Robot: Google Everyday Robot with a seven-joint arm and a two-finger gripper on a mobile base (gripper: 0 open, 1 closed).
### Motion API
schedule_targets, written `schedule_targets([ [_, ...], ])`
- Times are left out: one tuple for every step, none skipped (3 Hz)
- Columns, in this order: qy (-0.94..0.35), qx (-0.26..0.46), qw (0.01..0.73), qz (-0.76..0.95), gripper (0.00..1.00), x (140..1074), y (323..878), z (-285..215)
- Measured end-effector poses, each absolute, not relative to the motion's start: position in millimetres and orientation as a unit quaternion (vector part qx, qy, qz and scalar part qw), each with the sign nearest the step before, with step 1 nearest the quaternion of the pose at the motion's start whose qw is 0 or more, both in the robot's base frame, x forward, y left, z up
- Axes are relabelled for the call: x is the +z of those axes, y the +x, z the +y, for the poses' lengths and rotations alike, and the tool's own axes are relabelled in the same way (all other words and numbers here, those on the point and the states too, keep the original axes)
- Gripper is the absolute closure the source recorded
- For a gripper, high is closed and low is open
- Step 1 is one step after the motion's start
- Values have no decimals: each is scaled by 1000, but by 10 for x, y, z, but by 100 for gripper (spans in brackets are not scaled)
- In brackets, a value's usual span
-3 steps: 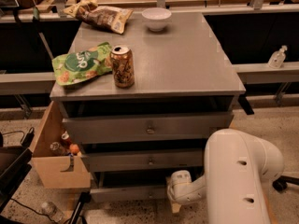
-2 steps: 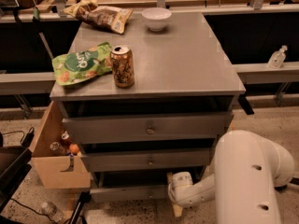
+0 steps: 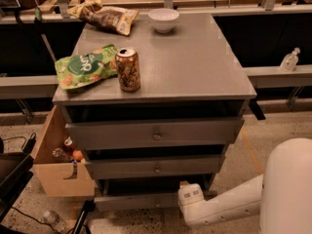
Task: Open bottom drawer
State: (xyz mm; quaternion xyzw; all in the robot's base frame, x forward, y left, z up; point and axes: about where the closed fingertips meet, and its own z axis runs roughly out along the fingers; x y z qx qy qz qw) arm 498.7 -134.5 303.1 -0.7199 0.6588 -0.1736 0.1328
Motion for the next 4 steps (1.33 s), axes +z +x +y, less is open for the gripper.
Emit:
schedule_targets([
  [-712,-211,137,655,49,3285,4995,-1422],
  [-703,-221,136,662,72,3285,5150,-1740],
  [-711,-211,163,651,96,3148,5483,-2024],
  [-722,-202,187,635,100,2905,5839,-2319],
])
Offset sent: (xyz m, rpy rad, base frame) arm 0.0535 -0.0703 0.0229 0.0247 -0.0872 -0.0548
